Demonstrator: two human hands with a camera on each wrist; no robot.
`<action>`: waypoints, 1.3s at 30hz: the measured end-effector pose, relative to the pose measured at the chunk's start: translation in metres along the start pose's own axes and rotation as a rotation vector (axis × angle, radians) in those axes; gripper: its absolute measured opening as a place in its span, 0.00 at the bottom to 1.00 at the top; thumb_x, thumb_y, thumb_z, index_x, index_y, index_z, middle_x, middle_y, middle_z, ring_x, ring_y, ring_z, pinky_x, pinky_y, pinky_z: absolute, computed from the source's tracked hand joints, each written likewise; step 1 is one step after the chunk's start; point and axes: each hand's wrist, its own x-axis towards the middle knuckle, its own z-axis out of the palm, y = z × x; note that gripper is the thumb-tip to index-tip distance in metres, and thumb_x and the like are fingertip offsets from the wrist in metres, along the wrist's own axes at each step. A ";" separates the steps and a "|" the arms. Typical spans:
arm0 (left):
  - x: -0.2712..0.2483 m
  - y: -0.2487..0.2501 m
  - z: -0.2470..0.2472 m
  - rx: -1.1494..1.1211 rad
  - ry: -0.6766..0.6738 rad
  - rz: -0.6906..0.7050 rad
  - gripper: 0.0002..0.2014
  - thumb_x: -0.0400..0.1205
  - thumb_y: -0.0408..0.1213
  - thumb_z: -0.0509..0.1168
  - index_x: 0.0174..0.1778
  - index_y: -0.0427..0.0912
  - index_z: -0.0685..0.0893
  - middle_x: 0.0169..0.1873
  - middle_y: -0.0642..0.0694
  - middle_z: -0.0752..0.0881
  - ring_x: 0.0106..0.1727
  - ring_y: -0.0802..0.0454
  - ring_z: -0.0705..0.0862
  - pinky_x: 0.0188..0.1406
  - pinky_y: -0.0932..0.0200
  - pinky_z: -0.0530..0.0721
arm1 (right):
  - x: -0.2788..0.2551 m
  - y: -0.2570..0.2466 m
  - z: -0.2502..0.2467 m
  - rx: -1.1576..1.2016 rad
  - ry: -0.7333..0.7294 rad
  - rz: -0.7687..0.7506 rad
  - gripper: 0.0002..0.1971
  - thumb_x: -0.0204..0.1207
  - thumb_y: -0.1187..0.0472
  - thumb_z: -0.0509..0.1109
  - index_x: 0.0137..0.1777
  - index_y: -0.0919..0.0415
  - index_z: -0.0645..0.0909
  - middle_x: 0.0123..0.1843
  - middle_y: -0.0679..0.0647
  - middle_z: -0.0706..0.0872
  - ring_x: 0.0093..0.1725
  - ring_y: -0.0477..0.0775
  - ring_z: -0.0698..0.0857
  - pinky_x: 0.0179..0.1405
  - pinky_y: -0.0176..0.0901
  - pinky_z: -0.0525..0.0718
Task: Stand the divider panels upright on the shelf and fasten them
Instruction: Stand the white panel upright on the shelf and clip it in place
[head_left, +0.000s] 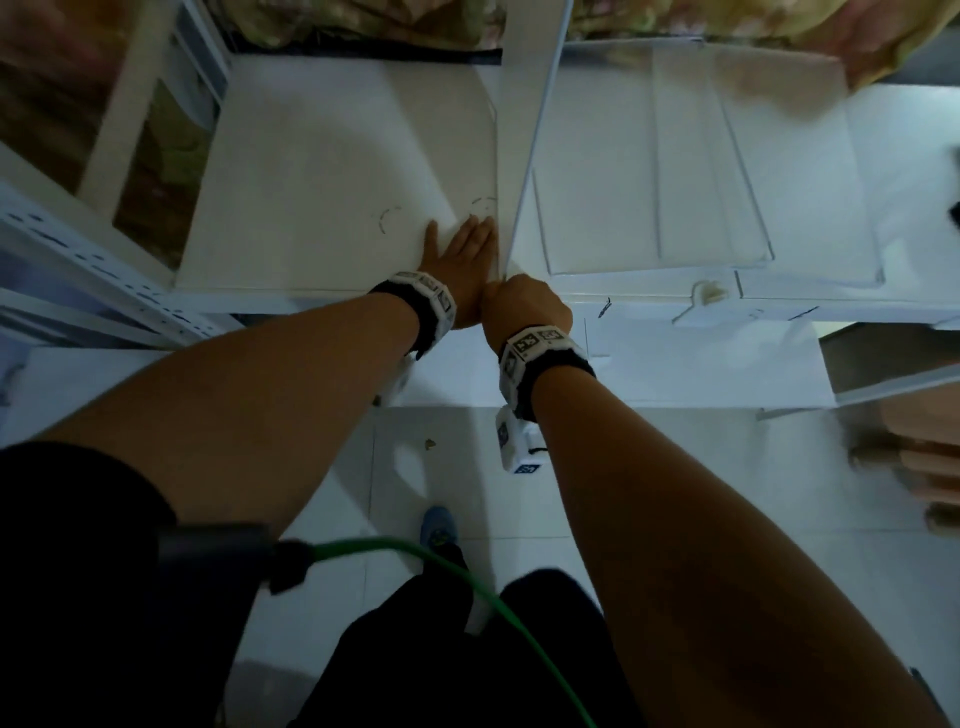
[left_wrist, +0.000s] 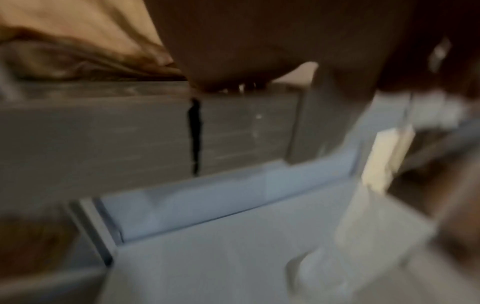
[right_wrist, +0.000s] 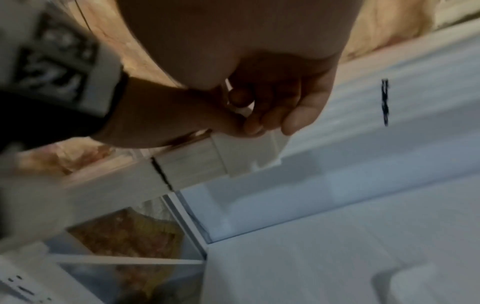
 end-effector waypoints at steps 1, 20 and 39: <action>0.000 0.003 -0.004 -0.087 -0.020 -0.033 0.41 0.86 0.55 0.52 0.87 0.38 0.40 0.89 0.43 0.40 0.89 0.45 0.39 0.82 0.26 0.38 | -0.005 0.000 0.002 0.097 0.008 0.063 0.15 0.85 0.53 0.55 0.53 0.60 0.82 0.52 0.57 0.87 0.51 0.60 0.86 0.43 0.45 0.77; -0.049 0.035 0.027 -1.710 0.137 -0.601 0.13 0.82 0.38 0.66 0.44 0.28 0.85 0.43 0.27 0.89 0.39 0.37 0.90 0.40 0.43 0.92 | 0.027 0.056 0.047 1.589 -0.411 0.641 0.27 0.75 0.50 0.75 0.68 0.67 0.76 0.64 0.66 0.83 0.59 0.65 0.87 0.60 0.59 0.86; -0.023 0.049 0.066 -2.301 0.123 -0.609 0.26 0.81 0.55 0.70 0.66 0.39 0.87 0.61 0.37 0.90 0.65 0.43 0.86 0.66 0.44 0.85 | 0.044 0.079 0.046 1.536 -0.562 0.533 0.23 0.78 0.51 0.72 0.70 0.61 0.80 0.64 0.56 0.88 0.64 0.50 0.83 0.51 0.42 0.78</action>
